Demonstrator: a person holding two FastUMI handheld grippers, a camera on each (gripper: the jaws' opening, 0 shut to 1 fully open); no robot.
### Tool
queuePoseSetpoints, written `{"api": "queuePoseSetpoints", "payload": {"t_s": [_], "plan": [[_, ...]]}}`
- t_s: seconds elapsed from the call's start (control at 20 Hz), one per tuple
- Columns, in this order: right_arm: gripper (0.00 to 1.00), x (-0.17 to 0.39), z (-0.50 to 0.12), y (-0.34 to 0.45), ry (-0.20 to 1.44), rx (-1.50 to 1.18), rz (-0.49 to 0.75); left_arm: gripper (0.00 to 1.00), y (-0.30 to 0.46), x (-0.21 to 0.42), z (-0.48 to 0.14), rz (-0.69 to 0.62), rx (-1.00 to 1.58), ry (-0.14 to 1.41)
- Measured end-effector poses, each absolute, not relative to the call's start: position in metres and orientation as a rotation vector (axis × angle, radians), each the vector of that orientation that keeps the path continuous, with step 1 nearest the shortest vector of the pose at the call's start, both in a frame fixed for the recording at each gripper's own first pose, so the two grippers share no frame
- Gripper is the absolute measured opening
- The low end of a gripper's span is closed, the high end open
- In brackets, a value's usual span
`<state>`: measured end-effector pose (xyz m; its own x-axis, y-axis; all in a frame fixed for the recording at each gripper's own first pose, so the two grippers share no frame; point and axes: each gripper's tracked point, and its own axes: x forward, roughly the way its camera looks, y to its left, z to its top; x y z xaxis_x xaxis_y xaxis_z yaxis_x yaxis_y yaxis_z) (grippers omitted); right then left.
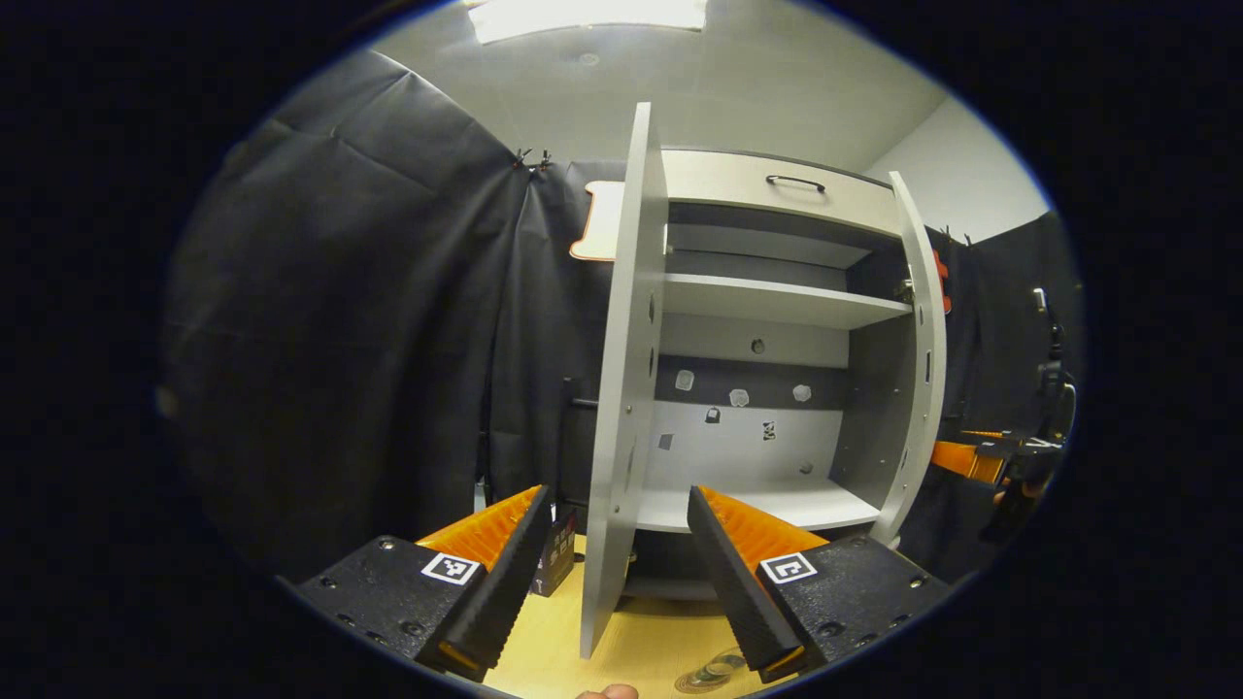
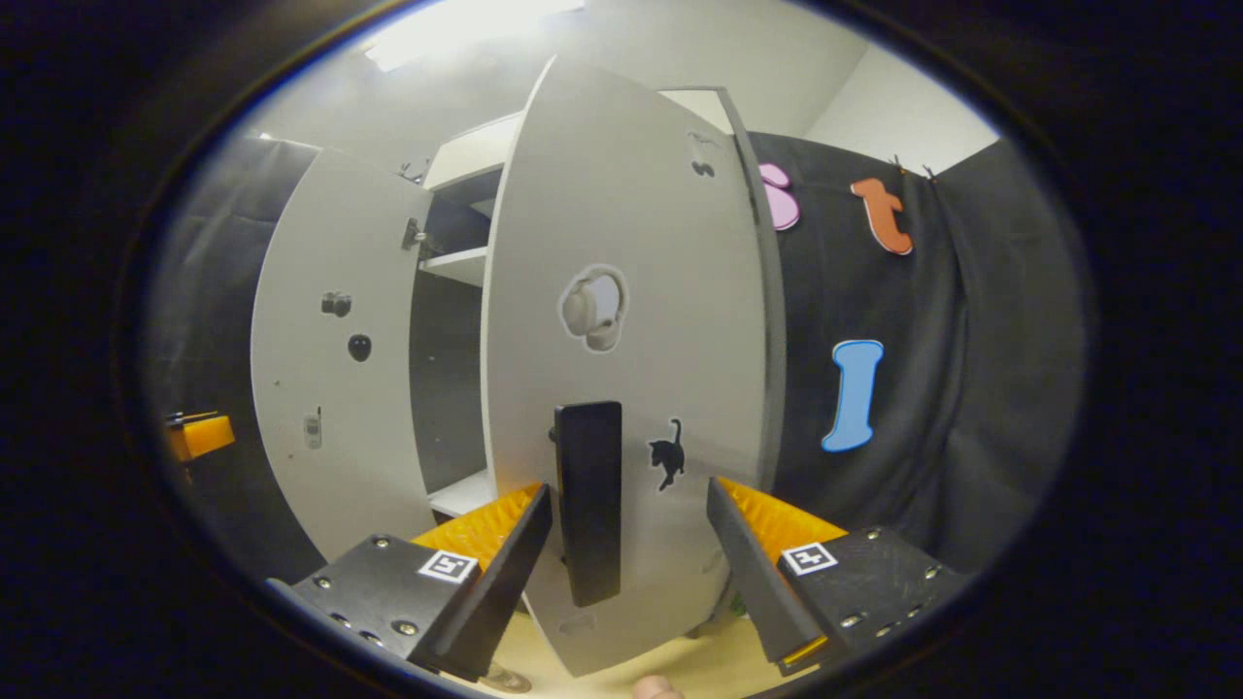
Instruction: Grasp the bottle in the cabinet with the left hand and place it on the coaster, then close the right door with the right hand and the left door with the left hand.
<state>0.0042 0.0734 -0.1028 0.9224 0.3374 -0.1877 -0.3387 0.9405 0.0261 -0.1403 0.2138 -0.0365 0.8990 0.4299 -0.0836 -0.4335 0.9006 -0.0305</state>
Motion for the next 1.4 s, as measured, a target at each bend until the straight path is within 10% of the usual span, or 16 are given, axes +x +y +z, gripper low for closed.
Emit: {"api": "queuePoseSetpoints", "payload": {"t_s": [1.4], "plan": [[1.00,0.096,-0.126,0.157,0.183,0.005,0.308,0.88,0.263,-0.155,-0.049,0.574,-0.050,0.076]]}}
